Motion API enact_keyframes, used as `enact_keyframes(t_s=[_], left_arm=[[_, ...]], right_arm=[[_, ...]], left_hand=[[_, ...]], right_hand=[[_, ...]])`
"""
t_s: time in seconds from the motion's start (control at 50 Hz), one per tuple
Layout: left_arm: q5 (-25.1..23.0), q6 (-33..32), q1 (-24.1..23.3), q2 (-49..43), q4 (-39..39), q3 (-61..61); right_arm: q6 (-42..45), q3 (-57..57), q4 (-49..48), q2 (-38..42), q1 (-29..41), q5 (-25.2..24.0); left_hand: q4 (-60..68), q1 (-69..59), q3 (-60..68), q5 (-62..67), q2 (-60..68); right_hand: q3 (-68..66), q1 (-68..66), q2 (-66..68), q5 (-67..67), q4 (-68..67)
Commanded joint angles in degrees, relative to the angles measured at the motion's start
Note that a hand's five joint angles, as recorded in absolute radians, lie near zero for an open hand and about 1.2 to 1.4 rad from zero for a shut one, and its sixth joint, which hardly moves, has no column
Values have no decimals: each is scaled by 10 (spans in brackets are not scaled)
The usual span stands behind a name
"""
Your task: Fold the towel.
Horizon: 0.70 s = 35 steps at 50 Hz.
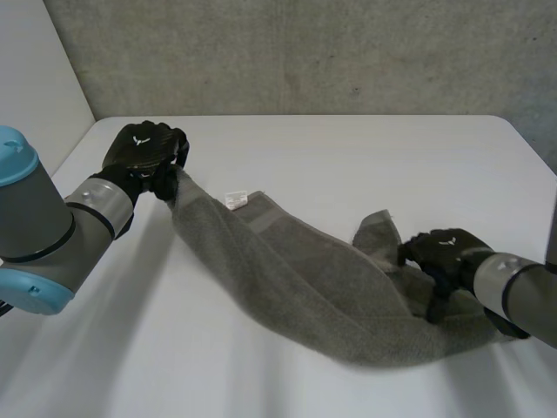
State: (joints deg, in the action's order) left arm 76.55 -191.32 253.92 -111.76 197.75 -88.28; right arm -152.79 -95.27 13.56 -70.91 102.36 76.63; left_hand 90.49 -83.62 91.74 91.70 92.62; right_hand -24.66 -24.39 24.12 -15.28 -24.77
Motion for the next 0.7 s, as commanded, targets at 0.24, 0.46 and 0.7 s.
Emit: enact_keyframes(t_s=[0.24, 0.46, 0.7], left_arm=[[1, 1, -1, 0, 0, 0], [1, 1, -1, 0, 0, 0], [1, 1, -1, 0, 0, 0]], right_arm=[[89, -117, -6, -41, -100, -49], [108, -123, 1, -37, -93, -50], [109, -121, -4, -34, -92, -49]], left_hand=[[-105, 36, -117, -217, -126], [-105, 36, -117, -217, -126], [-105, 36, -117, -217, -126]], right_hand=[[1, -2, 4, 7, 2], [-1, -3, 6, 6, 1], [-364, -367, 369, -358, -363]])
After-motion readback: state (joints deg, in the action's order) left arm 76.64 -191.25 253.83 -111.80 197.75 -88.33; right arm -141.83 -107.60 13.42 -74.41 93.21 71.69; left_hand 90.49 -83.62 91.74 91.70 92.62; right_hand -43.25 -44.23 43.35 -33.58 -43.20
